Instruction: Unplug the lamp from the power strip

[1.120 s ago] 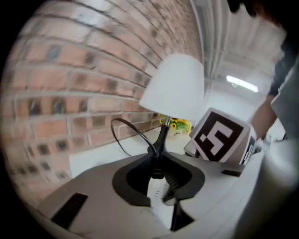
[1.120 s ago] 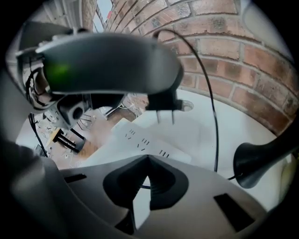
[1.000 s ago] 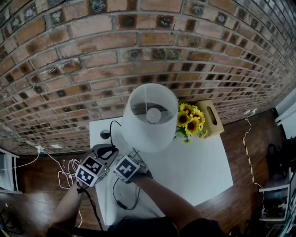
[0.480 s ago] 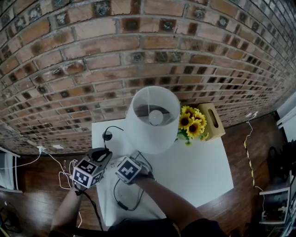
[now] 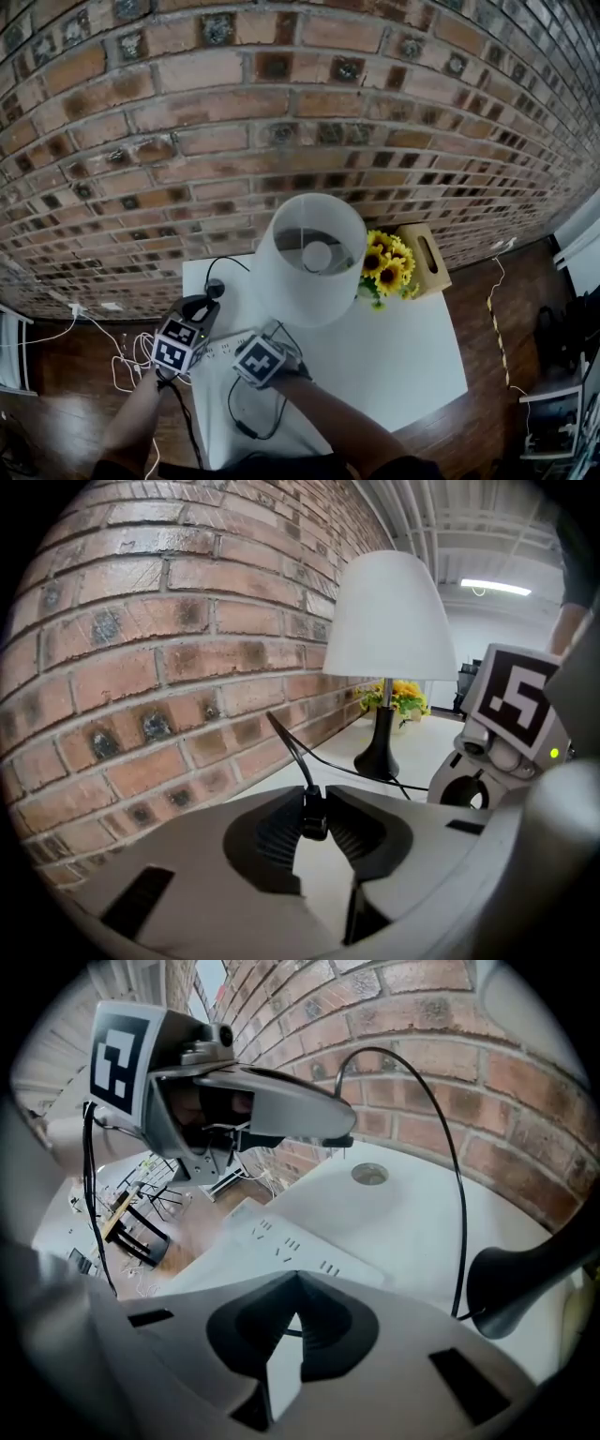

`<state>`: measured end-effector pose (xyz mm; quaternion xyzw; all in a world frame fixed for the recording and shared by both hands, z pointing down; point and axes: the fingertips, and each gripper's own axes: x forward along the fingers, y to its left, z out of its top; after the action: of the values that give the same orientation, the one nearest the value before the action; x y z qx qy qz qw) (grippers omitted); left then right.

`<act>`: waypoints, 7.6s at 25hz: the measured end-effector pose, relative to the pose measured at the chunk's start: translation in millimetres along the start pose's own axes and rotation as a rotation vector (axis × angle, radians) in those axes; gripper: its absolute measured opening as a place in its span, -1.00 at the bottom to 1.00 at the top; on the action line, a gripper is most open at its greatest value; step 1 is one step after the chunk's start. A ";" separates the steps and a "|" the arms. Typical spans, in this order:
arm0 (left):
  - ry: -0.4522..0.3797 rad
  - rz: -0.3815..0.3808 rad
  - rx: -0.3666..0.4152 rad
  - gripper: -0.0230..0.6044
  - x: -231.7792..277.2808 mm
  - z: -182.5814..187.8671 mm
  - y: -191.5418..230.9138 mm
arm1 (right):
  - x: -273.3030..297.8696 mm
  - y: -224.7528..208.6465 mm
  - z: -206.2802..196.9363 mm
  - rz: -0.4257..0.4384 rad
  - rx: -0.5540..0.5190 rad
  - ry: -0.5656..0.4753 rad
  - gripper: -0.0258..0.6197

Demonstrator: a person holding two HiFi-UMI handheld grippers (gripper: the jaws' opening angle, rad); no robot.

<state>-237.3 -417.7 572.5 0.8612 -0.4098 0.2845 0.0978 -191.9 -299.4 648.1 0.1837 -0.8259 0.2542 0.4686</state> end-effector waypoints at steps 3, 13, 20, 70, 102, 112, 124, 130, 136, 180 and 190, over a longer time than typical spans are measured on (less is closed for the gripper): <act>0.015 -0.009 -0.011 -0.64 6.8 1.2 1.9 | -1.0 -2.5 2.8 -0.013 -0.010 -0.013 -0.93; 0.051 -0.005 -0.001 -0.64 38.9 -8.4 16.9 | 2.4 5.6 14.6 0.026 -0.066 -0.012 -0.93; 0.073 0.051 0.032 -0.64 62.0 -12.6 36.6 | 2.7 7.2 12.4 0.024 -0.071 -0.016 -0.93; 0.139 0.045 -0.157 -0.89 40.6 -60.0 51.6 | -2.5 -6.4 7.1 0.009 -0.047 -0.025 -0.93; 0.024 0.175 -0.415 -0.90 -127.7 -28.3 5.7 | -39.1 42.9 46.9 0.070 -0.090 -0.222 -0.92; -0.100 0.085 -0.428 -0.91 -150.9 14.5 -30.4 | -103.4 79.6 70.0 0.174 -0.086 -0.428 -0.92; -0.144 0.095 -0.454 -0.90 -168.1 41.1 -68.8 | -166.1 95.2 69.2 0.233 -0.094 -0.624 -0.92; -0.172 0.175 -0.502 -0.90 -180.4 43.2 -74.5 | -179.6 105.0 64.1 0.279 -0.148 -0.644 -0.92; -0.142 0.292 -0.539 -0.90 -203.4 25.3 -81.8 | -164.4 115.2 51.2 0.343 -0.171 -0.606 -0.92; -0.306 0.548 -0.535 -0.89 -460.9 -115.6 -89.5 | -138.6 369.5 58.0 0.367 -0.333 -0.609 -0.92; -0.351 0.472 -0.539 -0.89 -442.3 -104.5 -111.5 | -155.2 356.4 37.8 0.288 -0.302 -0.623 -0.92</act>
<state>-417.4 -16.2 413.1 0.7222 -0.6670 0.0301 0.1808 -334.1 -25.4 408.9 0.0630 -0.9744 0.1248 0.1762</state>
